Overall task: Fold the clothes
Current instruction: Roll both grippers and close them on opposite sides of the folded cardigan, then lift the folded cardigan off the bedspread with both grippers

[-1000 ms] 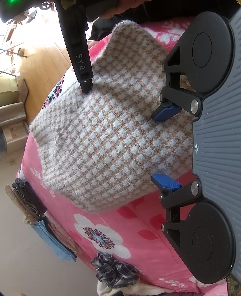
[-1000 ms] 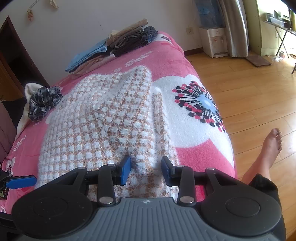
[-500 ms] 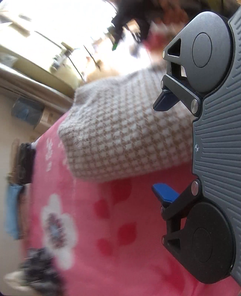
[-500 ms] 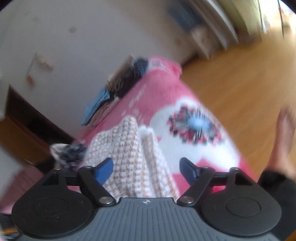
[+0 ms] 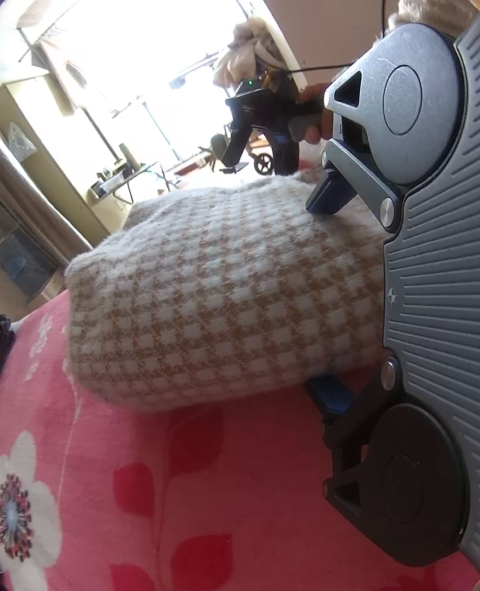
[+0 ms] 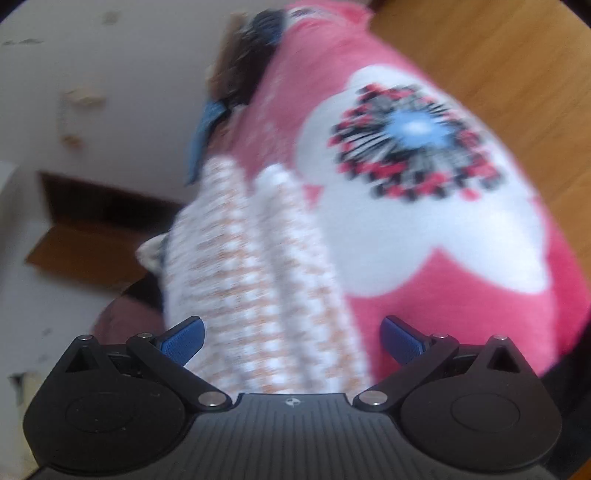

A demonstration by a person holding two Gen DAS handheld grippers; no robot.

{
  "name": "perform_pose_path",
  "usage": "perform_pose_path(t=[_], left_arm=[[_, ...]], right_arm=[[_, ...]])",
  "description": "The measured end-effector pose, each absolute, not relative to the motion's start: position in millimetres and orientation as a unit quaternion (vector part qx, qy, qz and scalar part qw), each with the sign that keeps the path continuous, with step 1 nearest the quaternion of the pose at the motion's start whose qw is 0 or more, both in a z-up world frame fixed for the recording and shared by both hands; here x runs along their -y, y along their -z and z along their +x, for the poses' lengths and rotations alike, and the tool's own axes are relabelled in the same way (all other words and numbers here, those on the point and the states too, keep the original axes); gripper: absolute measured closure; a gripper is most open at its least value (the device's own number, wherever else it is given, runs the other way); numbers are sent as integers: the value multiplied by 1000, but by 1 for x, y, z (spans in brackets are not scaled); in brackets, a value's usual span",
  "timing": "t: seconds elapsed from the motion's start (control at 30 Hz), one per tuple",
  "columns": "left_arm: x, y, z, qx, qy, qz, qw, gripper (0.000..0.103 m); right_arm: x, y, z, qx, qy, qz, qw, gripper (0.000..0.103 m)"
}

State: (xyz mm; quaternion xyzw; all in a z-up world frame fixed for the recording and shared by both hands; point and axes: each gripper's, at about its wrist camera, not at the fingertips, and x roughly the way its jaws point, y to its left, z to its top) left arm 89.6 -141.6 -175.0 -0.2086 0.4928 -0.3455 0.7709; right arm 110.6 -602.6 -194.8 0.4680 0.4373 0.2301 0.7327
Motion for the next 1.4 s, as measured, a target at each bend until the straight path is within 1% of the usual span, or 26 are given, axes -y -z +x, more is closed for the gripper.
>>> perform_pose_path(t=[0.13,0.23,0.6,0.67,0.7,0.77,0.87,0.93,0.97,1.0,1.03,1.1,1.17,1.27,1.4], left_arm=[[140,177,93,-484,350,-223,770,10],[144,190,103,-493,361,-244,753,8],[182,209,136,-504,376,-265,731,1],[186,208,135,-504,375,-265,732,2],[187,207,135,-506,376,-265,729,4],[183,204,133,-512,388,-268,718,6],[182,207,130,-518,398,-261,710,6],[185,209,131,-522,393,-260,711,5],[188,207,132,-528,382,-263,712,5],[190,206,133,-533,371,-266,712,6],[192,202,133,-536,363,-264,715,10],[195,191,127,-537,356,-251,723,13],[194,180,117,-537,353,-240,728,13],[190,160,100,-527,354,-230,737,14],[182,123,71,-504,356,-222,755,14]], right_arm=[[582,193,117,-461,-260,423,735,0],[570,197,128,-469,-283,411,728,0],[540,204,185,-459,-347,423,700,0],[536,203,185,-455,-349,424,701,0],[535,201,182,-457,-350,423,700,0],[532,196,177,-459,-352,421,698,4],[525,196,174,-468,-347,421,695,5],[519,196,174,-475,-341,421,693,8],[517,197,173,-478,-339,421,692,14],[514,197,173,-482,-336,422,691,16],[511,198,173,-485,-333,422,690,18],[507,190,165,-484,-323,416,699,27],[502,177,153,-478,-311,407,714,31],[490,157,132,-467,-310,394,728,34],[472,123,104,-442,-314,388,746,35]])
